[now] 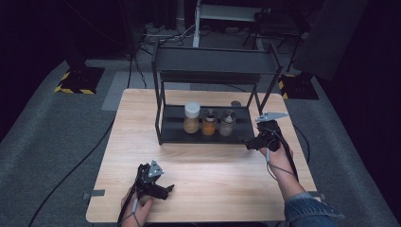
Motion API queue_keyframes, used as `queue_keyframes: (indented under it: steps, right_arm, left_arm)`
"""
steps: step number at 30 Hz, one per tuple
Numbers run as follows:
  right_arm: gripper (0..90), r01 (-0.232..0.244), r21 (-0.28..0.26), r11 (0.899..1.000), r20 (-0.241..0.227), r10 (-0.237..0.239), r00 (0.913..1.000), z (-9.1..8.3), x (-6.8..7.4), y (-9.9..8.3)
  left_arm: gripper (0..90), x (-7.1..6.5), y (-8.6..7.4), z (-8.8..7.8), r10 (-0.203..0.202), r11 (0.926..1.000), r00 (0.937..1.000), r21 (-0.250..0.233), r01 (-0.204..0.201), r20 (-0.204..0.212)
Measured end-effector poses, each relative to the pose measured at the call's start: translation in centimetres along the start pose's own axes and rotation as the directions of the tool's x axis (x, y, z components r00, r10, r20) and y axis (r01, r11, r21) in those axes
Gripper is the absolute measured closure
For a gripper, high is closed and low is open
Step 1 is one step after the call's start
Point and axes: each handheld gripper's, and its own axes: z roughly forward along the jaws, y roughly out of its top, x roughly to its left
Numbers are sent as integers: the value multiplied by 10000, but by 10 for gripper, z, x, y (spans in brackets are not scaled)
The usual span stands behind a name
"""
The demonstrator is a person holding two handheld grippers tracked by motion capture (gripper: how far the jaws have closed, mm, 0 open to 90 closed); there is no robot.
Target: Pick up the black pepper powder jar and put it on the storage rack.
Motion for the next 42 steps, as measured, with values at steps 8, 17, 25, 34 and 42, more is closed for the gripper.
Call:
queue_keyframes:
  steps: [8,17,25,34,42]
  right_arm:
    - [10,-43,-363,9993,-265,34,9996,-21,-6,-30]
    - [10,-334,-542,9980,-314,317,9990,-31,-12,-66]
    - [12,-357,-460,9983,-240,346,9991,-25,-12,-90]
    - [12,-398,-208,9990,-375,390,9985,-7,-13,-117]
    - [12,-397,76,9992,-446,400,9982,9,-16,-132]
  left_arm:
    - [0,0,0,0,-13,10000,10000,-7,13,-2]
    - [0,0,0,0,-4,10000,10000,-7,4,1]
    - [0,0,0,0,-8,10000,10000,-4,8,-1]
    - [0,0,0,0,-6,10000,10000,-2,6,0]
    - [0,0,0,0,-6,10000,10000,-3,6,-2]
